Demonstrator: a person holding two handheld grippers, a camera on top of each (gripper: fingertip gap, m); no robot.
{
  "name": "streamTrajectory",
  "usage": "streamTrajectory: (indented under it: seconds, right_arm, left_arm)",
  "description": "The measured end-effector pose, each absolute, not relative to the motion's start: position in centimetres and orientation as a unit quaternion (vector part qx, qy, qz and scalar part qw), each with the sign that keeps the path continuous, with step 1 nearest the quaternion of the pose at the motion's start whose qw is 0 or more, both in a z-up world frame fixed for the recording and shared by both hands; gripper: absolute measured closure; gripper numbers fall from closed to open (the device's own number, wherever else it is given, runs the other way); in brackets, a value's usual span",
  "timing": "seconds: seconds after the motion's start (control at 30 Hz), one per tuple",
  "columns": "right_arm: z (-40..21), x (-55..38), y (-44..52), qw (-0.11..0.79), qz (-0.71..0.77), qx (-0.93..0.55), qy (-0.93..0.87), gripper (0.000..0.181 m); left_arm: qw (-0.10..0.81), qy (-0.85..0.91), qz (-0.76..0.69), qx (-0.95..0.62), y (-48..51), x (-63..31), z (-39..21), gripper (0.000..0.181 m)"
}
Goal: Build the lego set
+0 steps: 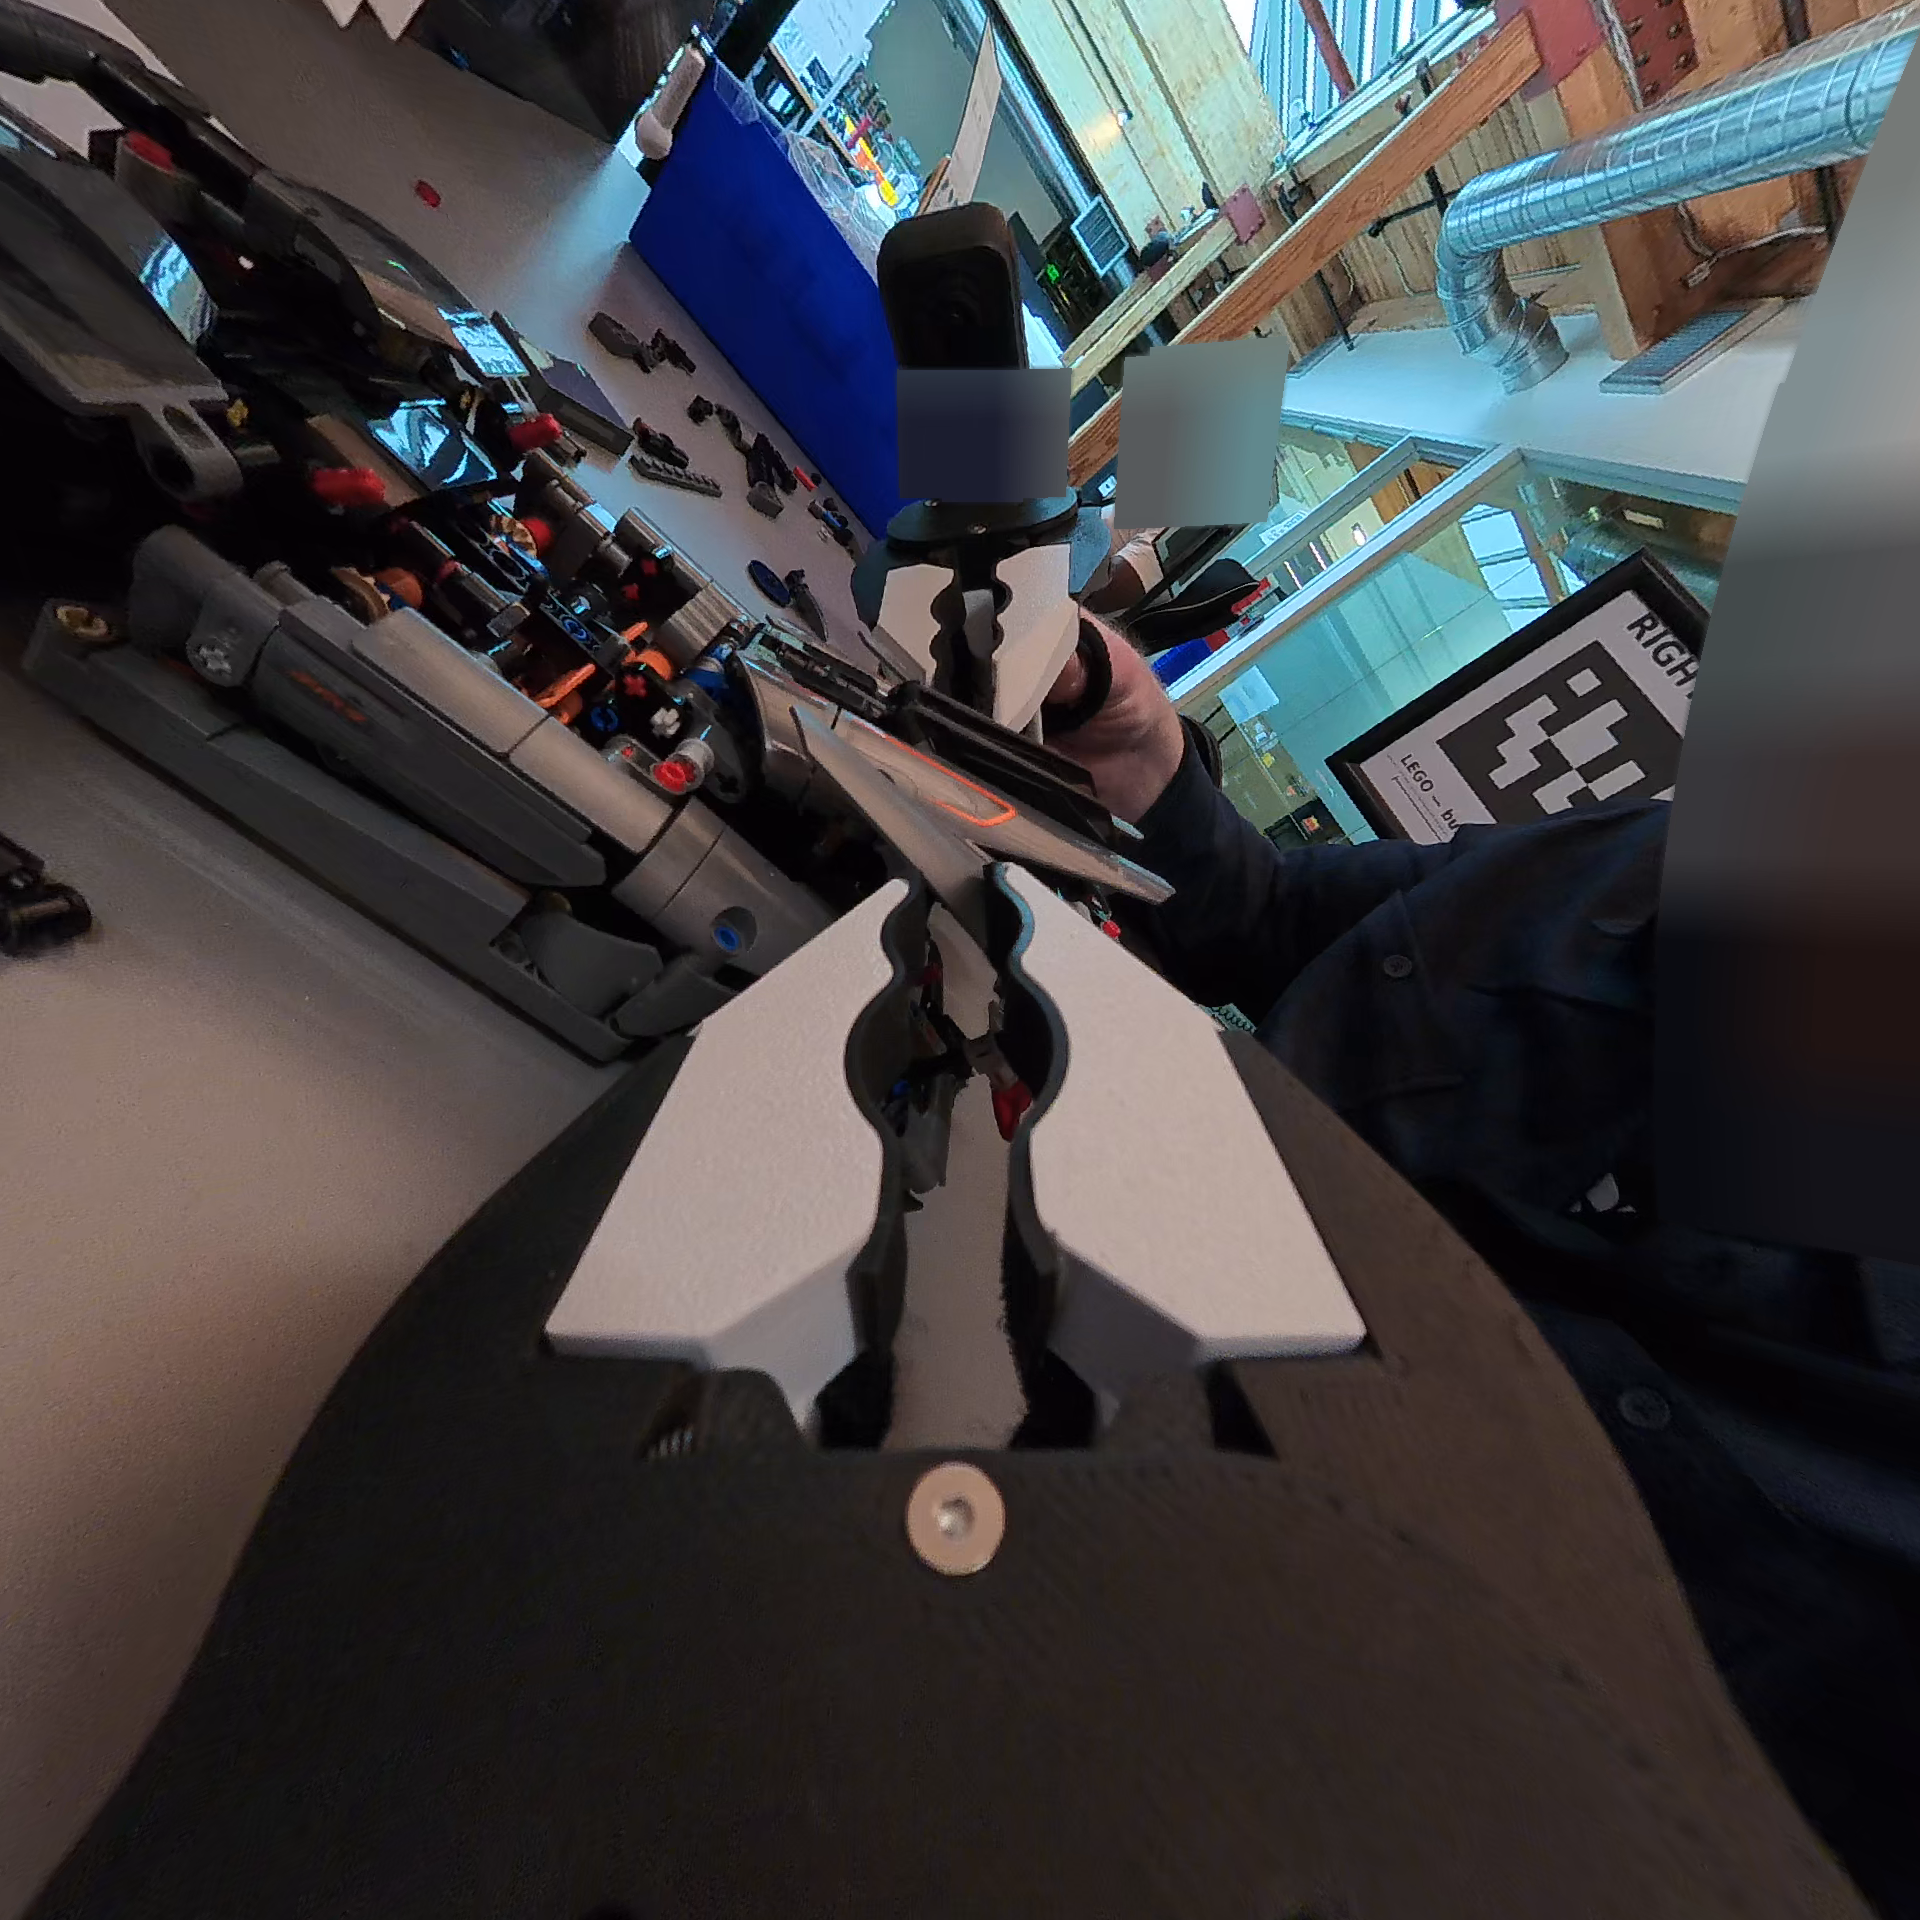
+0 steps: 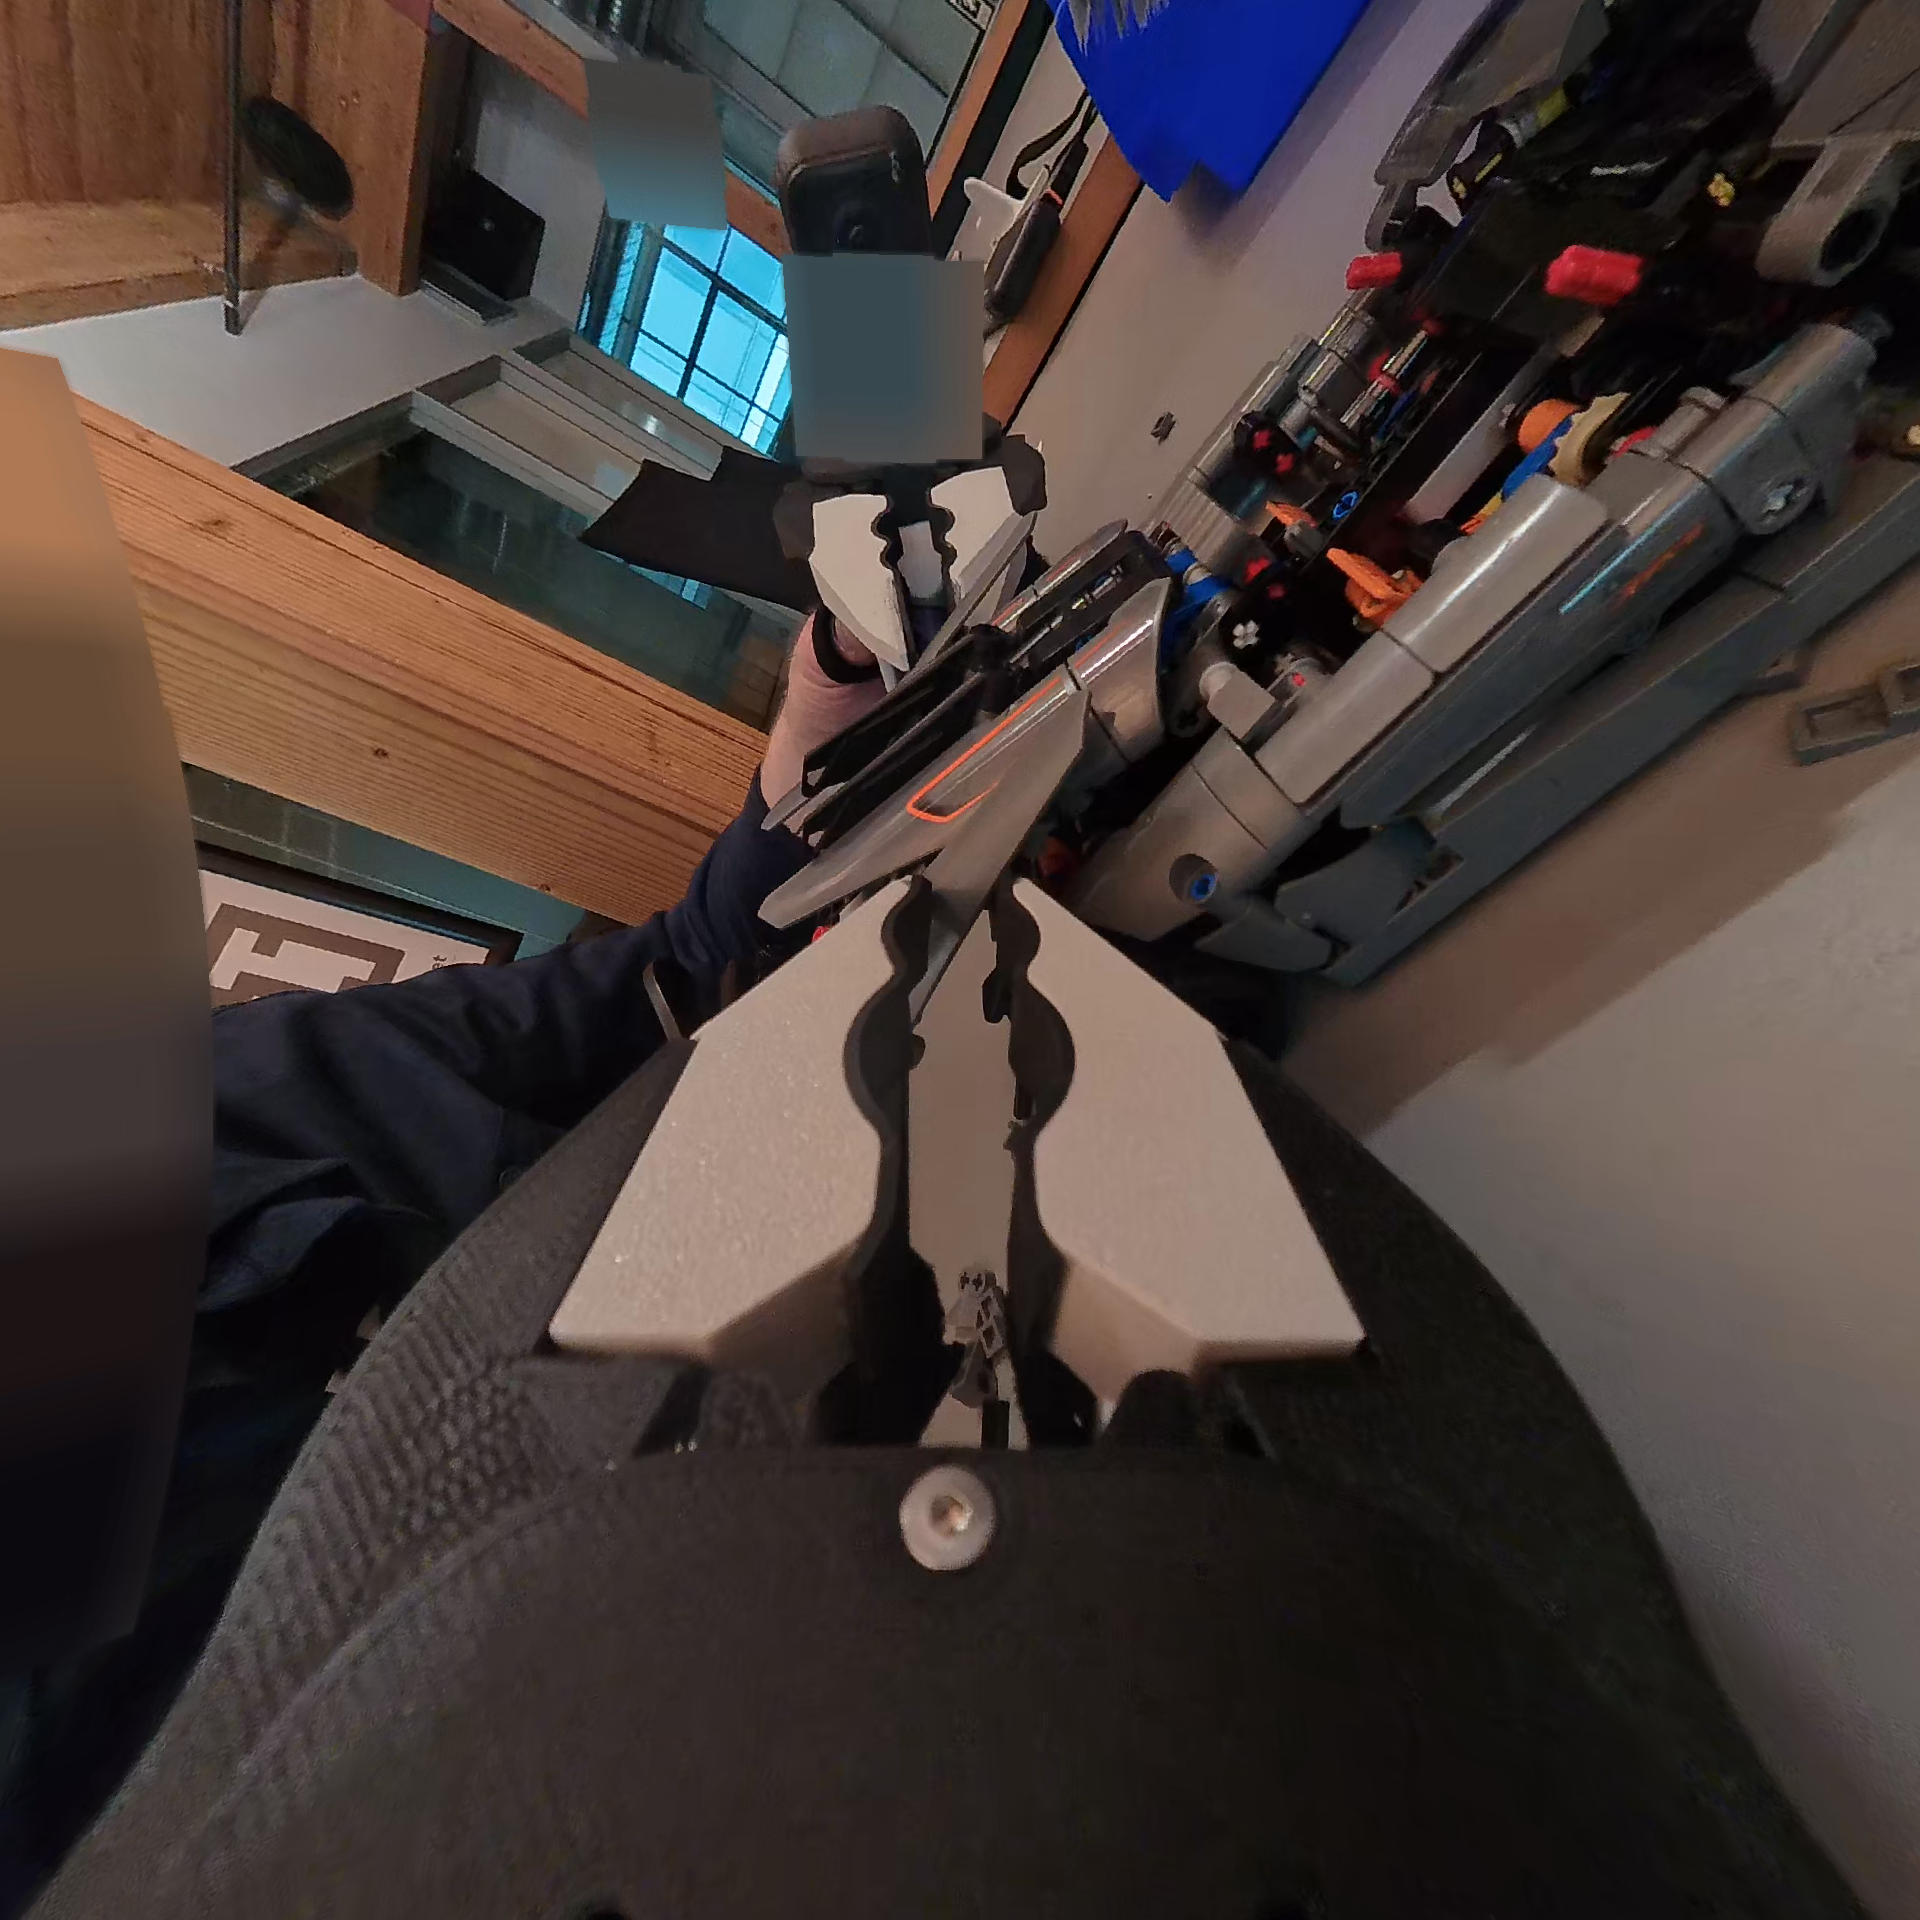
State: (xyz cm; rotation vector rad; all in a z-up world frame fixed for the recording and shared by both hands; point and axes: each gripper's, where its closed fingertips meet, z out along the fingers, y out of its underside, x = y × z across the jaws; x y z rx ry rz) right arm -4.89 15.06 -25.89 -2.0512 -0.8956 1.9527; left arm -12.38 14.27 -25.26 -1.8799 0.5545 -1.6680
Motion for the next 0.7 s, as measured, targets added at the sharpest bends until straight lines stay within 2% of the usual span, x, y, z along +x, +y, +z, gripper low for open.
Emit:
streamTrajectory:
  seconds: [0.7]
  right_arm:
    - [-26.34,-4.50,15.04,0.088,0.641,-0.703,-0.297,0.172]
  left_arm:
    - [0.223,0.198,-0.646,-0.703,14.37,-12.46,-25.96,0.174]
